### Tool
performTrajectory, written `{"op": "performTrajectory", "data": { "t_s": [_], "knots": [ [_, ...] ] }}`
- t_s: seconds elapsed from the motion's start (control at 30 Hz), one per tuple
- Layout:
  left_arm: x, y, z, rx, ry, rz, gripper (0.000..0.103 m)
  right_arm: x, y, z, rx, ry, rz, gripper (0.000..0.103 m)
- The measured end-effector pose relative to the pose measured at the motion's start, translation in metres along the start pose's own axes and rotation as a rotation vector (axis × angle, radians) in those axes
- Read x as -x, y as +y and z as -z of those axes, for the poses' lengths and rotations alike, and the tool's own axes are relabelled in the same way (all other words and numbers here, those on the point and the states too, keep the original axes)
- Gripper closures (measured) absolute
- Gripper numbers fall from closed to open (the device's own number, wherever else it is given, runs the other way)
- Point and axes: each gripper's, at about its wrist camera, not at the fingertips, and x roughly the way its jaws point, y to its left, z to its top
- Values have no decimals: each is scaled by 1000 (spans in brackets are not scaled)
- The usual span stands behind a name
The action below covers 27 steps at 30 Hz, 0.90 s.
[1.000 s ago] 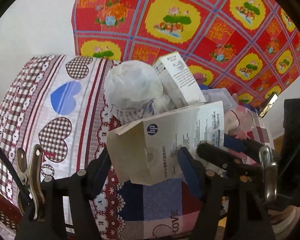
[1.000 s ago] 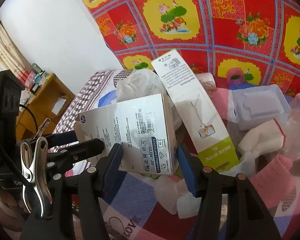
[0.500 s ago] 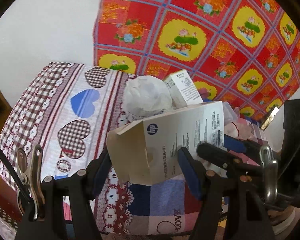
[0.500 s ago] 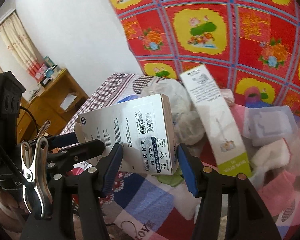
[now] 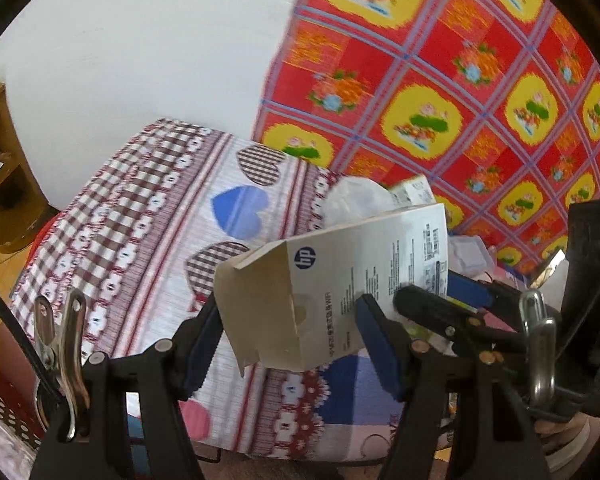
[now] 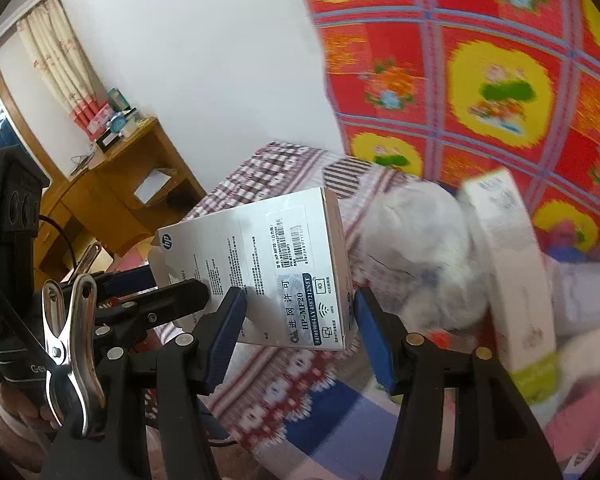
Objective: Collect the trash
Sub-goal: 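Lift the HP box with the right gripper and carry it to the red bucket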
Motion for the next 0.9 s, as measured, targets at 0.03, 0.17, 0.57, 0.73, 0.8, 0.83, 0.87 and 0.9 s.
{"op": "performTrajectory", "data": {
  "t_s": [0.03, 0.17, 0.57, 0.73, 0.8, 0.83, 0.87, 0.9],
  "knots": [
    [3, 7, -2, 5, -5, 0, 33, -2, 5, -2, 4, 0, 1, 45],
    [11, 37, -10, 24, -18, 0, 33, -21, 32, -19, 26, 5, -6, 45],
    [36, 140, -41, 98, -51, -43, 33, -92, 115, -68, 127, 35, -62, 45],
    [40, 188, -49, 141, -59, -76, 33, -131, 148, -86, 173, 66, -95, 45],
    [41, 204, -52, 159, -58, -86, 34, -145, 158, -91, 192, 70, -101, 45],
    [40, 214, -53, 171, -57, -92, 34, -153, 163, -93, 199, 75, -103, 45],
    [40, 225, -54, 186, -57, -95, 34, -161, 168, -95, 205, 84, -106, 45],
    [39, 236, -55, 205, -55, -96, 34, -169, 172, -97, 209, 92, -109, 45]
  ]
}}
